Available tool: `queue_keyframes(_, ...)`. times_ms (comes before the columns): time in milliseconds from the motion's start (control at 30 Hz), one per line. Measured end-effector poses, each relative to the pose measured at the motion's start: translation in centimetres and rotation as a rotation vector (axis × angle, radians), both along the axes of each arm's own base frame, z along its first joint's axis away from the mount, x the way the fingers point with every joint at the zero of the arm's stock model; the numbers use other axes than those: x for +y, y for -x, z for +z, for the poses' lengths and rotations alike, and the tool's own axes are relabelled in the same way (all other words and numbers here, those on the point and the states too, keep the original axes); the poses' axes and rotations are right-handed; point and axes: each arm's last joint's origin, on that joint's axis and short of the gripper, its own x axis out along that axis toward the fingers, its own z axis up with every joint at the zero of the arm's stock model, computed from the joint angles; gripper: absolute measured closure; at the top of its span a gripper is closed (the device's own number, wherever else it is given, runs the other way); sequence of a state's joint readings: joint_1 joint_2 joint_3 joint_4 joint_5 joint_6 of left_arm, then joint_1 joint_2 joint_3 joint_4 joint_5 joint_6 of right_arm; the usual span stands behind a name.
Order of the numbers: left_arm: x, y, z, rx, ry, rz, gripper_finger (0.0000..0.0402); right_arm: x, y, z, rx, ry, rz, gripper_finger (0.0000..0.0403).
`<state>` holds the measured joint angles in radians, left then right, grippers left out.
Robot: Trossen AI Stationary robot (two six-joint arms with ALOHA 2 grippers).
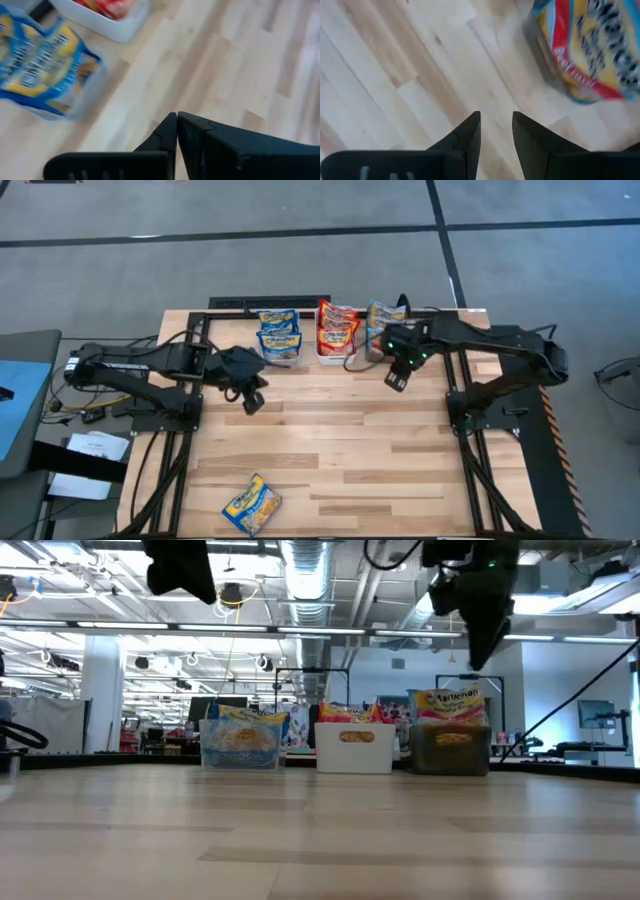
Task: Sort Maruchan noodles
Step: Put the blue noodle pack into the transparent bin
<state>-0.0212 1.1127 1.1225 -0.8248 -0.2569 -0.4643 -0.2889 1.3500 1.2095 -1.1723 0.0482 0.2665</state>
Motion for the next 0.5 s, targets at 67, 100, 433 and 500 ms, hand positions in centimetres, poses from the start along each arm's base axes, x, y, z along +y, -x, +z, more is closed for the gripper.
queue_keyframes(67, -0.7, 0.0, 0.0, 0.001, 0.032, -0.028, 0.0401, 0.8, 0.7, -0.2, -0.008, -0.008, -0.016, 0.0266)
queue_keyframes(100, -1.1, 0.1, -0.1, 0.003, 0.045, -0.041, 0.0401, 1.2, 1.1, -0.4, -0.011, -0.013, -0.024, 0.0266)
queue_keyframes(433, -4.6, 1.2, -0.6, 0.067, 0.159, -0.074, 0.0401, 4.6, 2.6, -1.5, -0.03, -0.066, -0.079, 0.0266)
queue_keyframes(500, -5.4, 1.5, -0.8, 0.08, 0.188, -0.078, 0.0401, 5.2, 2.5, -1.5, -0.038, -0.076, -0.082, 0.0266)
